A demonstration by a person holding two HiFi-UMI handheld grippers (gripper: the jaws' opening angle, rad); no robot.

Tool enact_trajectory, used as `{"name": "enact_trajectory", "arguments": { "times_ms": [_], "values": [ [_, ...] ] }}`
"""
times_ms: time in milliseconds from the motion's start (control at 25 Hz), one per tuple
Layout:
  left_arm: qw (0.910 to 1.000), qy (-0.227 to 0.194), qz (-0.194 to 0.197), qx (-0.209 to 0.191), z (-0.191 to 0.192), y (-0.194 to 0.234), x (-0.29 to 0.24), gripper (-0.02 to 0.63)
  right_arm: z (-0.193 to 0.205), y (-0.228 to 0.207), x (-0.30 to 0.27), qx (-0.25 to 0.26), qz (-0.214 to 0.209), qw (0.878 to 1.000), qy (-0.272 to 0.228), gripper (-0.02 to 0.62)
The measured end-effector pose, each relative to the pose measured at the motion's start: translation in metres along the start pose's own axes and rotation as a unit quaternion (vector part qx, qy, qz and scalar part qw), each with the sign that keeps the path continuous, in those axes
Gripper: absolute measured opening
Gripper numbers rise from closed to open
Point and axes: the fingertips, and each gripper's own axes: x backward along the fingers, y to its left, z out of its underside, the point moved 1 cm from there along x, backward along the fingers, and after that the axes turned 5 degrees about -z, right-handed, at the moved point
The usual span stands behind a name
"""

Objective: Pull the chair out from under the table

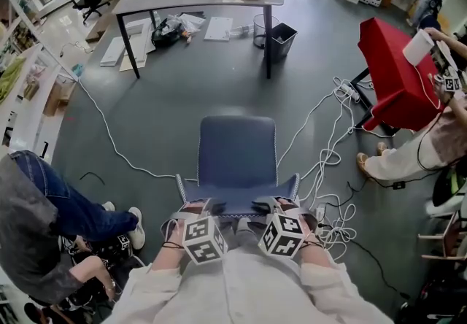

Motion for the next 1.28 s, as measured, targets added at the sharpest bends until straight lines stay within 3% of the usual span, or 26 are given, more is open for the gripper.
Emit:
{"name": "enact_trajectory", "arguments": {
  "times_ms": [240, 400, 680, 920, 1000, 1120, 1200, 1280],
  "values": [
    [0.9987, -0.046, 0.008, 0.021, -0.028, 0.009, 0.016, 0.235, -0.014, -0.006, 0.021, -0.023, 0.001, 0.999, -0.049, 0.212],
    [0.9950, -0.089, 0.002, 0.046, -0.046, 0.023, 0.034, 0.235, -0.035, -0.014, 0.056, -0.042, 0.022, 0.992, -0.117, 0.212],
    [0.9783, -0.180, 0.031, 0.098, -0.080, 0.039, 0.066, 0.233, -0.064, -0.023, 0.109, -0.060, 0.038, 0.973, -0.220, 0.210],
    [0.9668, -0.239, -0.016, 0.090, -0.099, 0.064, 0.092, 0.232, -0.081, -0.043, 0.151, -0.085, 0.076, 0.944, -0.309, 0.210],
    [0.9589, -0.266, -0.028, 0.095, -0.107, 0.069, 0.102, 0.220, -0.089, -0.050, 0.168, -0.091, 0.093, 0.927, -0.351, 0.210],
    [0.9395, -0.316, -0.044, 0.125, -0.118, 0.081, 0.121, 0.185, -0.105, -0.057, 0.192, -0.089, 0.119, 0.903, -0.403, 0.210],
    [0.9230, -0.353, -0.053, 0.143, -0.125, 0.090, 0.136, 0.164, -0.117, -0.059, 0.208, -0.092, 0.127, 0.886, -0.436, 0.210],
    [0.9006, -0.398, -0.060, 0.164, -0.133, 0.101, 0.154, 0.163, -0.129, -0.062, 0.225, -0.106, 0.127, 0.865, -0.475, 0.209]
  ]
}}
